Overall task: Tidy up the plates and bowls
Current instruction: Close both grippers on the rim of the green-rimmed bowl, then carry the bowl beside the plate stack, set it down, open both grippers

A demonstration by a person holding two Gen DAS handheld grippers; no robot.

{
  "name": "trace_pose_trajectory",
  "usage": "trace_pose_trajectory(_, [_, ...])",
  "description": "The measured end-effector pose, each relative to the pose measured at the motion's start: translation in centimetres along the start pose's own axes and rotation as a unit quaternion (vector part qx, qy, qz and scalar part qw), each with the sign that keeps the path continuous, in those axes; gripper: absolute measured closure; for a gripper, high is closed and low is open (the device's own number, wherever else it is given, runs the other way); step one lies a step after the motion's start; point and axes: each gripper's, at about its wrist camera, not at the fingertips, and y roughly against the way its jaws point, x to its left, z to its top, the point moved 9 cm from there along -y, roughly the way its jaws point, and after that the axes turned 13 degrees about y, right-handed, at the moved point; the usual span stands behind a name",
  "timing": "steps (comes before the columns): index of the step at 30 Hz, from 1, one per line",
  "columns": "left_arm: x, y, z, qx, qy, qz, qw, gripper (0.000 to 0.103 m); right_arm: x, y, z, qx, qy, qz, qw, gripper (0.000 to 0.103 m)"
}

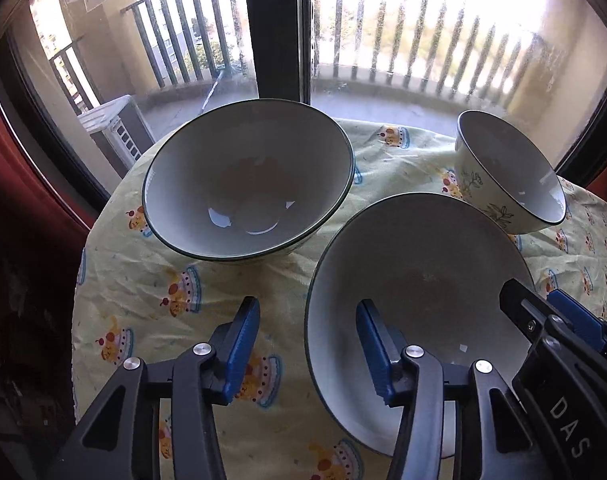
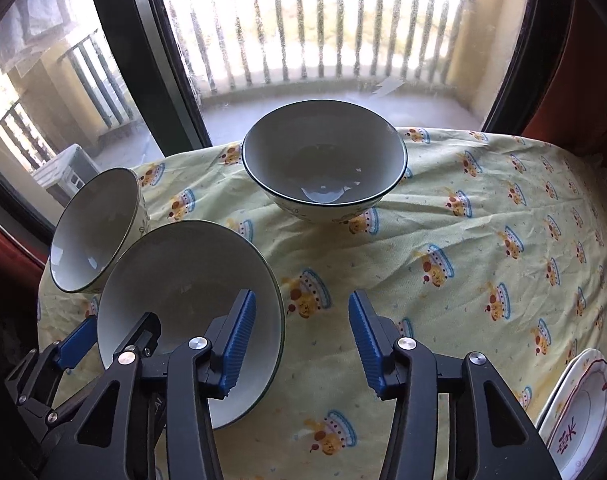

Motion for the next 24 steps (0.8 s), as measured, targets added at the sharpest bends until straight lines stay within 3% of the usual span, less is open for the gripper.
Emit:
trace_pose_trajectory(5, [-0.1,-0.6,0.1,-0.003,-0.006,0.009,0.9999,0.051,1.2,-1.5,0.4,0.0,0.009,0.02,1.0,0.068])
trace_pose_trajectory(13, [-1.0,-0.6,-0.1,0.009,-0.011,-0.023,0.9996,0.08,1.6,-2.4,1.0,0.008,0.014,0.033,0.999,0.079])
trace_pose_trajectory(24, [-1.2,1.0,-1.2,0.009,-0.014,-0.025,0.9995,0.08,1.6,-0.7,0.3,-0.002,0.02,0.033,0.999,0.081])
